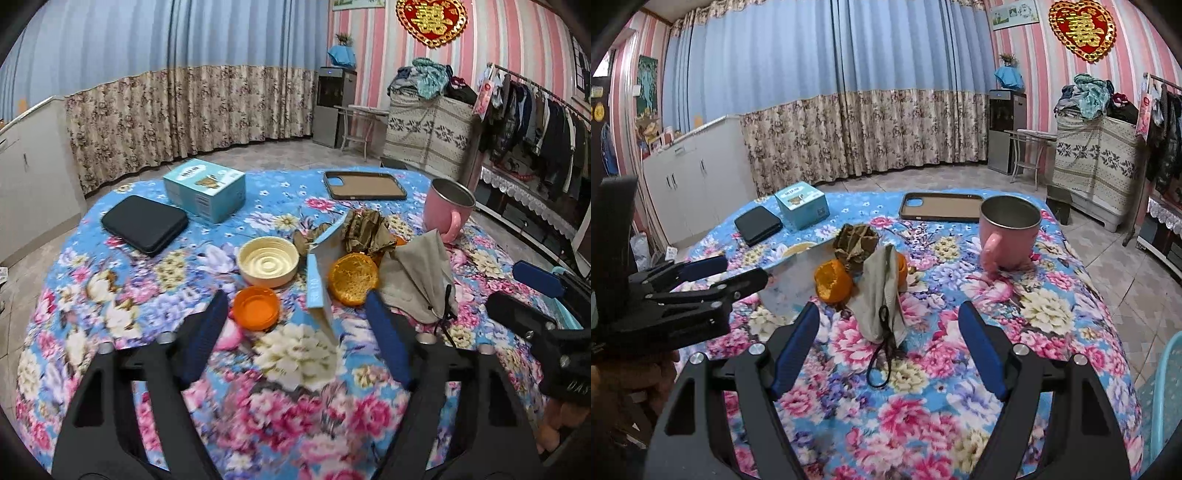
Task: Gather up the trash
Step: 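Grasp the beige cloth with the right tool while the left tool grasps the white card, then carry the beige cloth and white card to the blue wastebasket and open both tools, then move both open tools back over the bed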
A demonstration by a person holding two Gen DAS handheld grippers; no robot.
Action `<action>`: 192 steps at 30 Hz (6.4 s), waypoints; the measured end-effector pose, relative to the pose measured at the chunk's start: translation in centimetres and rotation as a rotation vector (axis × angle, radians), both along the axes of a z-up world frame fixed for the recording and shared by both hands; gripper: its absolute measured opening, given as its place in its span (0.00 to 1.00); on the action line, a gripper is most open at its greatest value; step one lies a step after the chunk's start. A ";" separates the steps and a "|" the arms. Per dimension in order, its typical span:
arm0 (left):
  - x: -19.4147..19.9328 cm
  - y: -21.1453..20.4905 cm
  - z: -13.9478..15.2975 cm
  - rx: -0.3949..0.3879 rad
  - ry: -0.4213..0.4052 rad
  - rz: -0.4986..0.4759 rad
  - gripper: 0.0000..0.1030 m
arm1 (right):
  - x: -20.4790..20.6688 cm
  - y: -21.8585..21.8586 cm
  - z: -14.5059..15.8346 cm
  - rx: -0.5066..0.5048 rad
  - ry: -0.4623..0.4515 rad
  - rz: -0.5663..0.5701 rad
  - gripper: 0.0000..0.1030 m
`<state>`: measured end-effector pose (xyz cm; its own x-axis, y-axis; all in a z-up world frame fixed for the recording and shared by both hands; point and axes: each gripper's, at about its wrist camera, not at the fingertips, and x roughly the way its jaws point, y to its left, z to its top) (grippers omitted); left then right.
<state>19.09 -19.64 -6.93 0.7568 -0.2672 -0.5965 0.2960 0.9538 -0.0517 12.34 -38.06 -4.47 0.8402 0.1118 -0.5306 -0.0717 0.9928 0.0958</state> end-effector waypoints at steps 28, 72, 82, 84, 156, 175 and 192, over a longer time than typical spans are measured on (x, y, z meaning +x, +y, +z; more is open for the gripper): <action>-6.4 6.5 2.0 -0.058 -0.188 0.128 0.07 | -0.4 0.2 -0.4 -0.003 -0.027 -0.007 0.15; -13.9 4.6 6.7 -0.050 -0.235 0.054 0.07 | -13.8 -3.7 5.3 0.051 -0.205 -0.127 0.16; -14.8 0.1 9.0 -0.035 -0.249 -0.044 0.07 | -15.1 -6.6 5.9 0.034 -0.209 -0.173 0.16; -14.9 -0.9 9.4 -0.037 -0.246 -0.059 0.07 | -15.3 -7.4 6.1 0.034 -0.214 -0.185 0.16; -14.2 -32.1 7.6 -0.087 -0.016 -0.525 0.38 | -22.9 -29.2 4.9 -0.017 -0.143 -0.649 0.69; -7.5 1.0 4.7 0.119 -0.165 0.038 0.62 | -11.4 -3.9 3.7 -0.004 -0.137 -0.134 0.69; 1.4 3.2 -2.6 0.020 0.077 0.125 0.65 | -2.7 4.8 0.1 0.009 -0.023 -0.021 0.69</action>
<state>20.47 -16.42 -9.58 0.7354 -0.1614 -0.6581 0.1710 0.9840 -0.0503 9.60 -33.26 -4.34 0.8544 0.0985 -0.5102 -0.0531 0.9933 0.1028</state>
